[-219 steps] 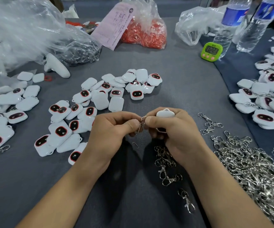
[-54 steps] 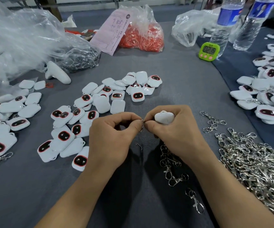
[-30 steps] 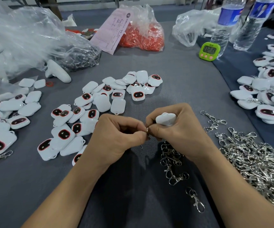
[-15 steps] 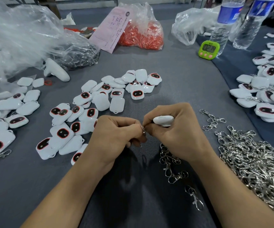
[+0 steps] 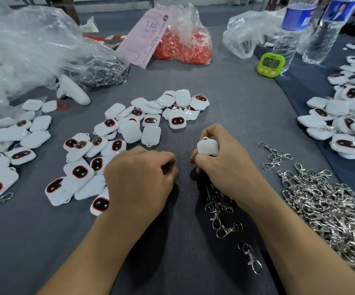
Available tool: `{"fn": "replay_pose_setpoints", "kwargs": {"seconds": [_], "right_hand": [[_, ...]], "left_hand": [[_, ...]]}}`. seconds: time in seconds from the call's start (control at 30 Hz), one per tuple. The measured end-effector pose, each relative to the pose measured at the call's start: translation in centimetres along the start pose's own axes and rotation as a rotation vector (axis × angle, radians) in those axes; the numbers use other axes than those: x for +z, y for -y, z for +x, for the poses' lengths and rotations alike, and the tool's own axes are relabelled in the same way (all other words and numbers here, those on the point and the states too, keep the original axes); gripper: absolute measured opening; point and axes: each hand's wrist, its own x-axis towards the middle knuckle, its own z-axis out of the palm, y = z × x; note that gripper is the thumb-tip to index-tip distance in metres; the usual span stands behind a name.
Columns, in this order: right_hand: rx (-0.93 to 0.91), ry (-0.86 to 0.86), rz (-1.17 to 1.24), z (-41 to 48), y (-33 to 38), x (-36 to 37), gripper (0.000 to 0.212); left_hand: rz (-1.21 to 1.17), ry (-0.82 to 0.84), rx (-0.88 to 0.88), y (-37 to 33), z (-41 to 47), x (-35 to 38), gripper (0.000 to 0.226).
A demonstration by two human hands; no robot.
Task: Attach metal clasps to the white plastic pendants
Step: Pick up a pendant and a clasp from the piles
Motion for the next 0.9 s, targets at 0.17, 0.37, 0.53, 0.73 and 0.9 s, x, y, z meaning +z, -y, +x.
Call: {"fn": "replay_pose_setpoints", "kwargs": {"seconds": [0.17,0.37,0.53,0.73,0.9], "right_hand": [[-0.119,-0.011,-0.133,0.2,-0.5,-0.4,0.029],[-0.051,-0.015,-0.042,0.3,-0.8,-0.3,0.024],[-0.045,0.065,0.116,0.3,-0.8,-0.5,0.013],[-0.101,0.076,0.021,0.3,-0.8,-0.6,0.012],[-0.135,0.034,-0.047,-0.1,-0.4,-0.4,0.012]], "left_hand": [[-0.048,0.036,0.083,0.1,0.1,0.9,0.005],[-0.084,0.083,0.049,0.3,0.2,1.5,0.012],[-0.11,0.107,0.085,0.6,0.3,1.5,0.009],[-0.145,0.123,0.078,0.6,0.3,1.4,0.002],[-0.166,0.145,0.096,0.7,0.4,1.4,0.014]]}}
